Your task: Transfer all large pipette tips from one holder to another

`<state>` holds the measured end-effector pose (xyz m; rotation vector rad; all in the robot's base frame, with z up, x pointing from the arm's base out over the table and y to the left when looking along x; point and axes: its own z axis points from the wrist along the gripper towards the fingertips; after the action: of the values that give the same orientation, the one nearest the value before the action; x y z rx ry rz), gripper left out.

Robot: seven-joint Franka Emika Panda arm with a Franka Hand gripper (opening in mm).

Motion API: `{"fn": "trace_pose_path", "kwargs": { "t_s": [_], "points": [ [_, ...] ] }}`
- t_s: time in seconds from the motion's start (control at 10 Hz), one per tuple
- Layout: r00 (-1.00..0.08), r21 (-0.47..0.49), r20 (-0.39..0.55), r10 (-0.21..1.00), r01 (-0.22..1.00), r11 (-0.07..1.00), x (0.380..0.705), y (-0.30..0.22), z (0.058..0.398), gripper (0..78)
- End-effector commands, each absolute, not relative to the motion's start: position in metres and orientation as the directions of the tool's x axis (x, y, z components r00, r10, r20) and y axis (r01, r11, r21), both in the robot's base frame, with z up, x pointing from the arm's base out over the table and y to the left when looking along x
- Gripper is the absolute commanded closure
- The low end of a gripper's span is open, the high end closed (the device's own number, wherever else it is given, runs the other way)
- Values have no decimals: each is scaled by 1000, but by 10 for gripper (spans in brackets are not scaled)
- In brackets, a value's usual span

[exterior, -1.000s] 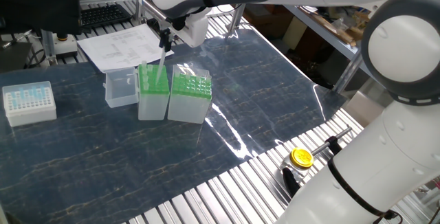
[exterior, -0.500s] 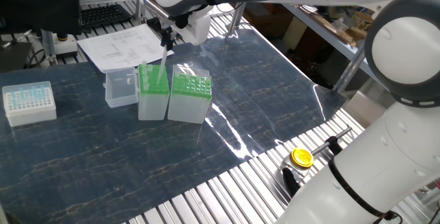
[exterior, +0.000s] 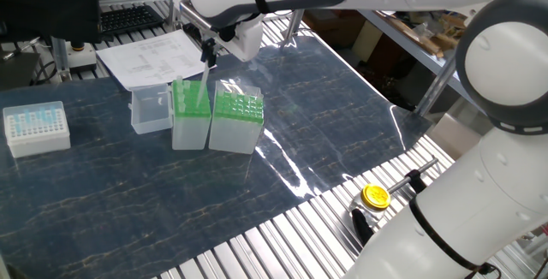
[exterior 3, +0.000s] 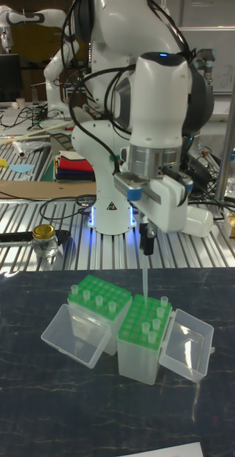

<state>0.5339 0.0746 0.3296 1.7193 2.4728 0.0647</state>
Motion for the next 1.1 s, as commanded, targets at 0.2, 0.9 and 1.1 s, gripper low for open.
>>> {"fn": "trace_pose_path", "kwargs": {
  "t_s": [0.2,0.9,1.1],
  "points": [
    [-350,121,-83,933,926,358,534,71,320,764],
    [-372,133,-74,925,916,379,530,65,295,764],
    [-369,133,-85,925,916,378,528,64,277,764]
  ]
}}
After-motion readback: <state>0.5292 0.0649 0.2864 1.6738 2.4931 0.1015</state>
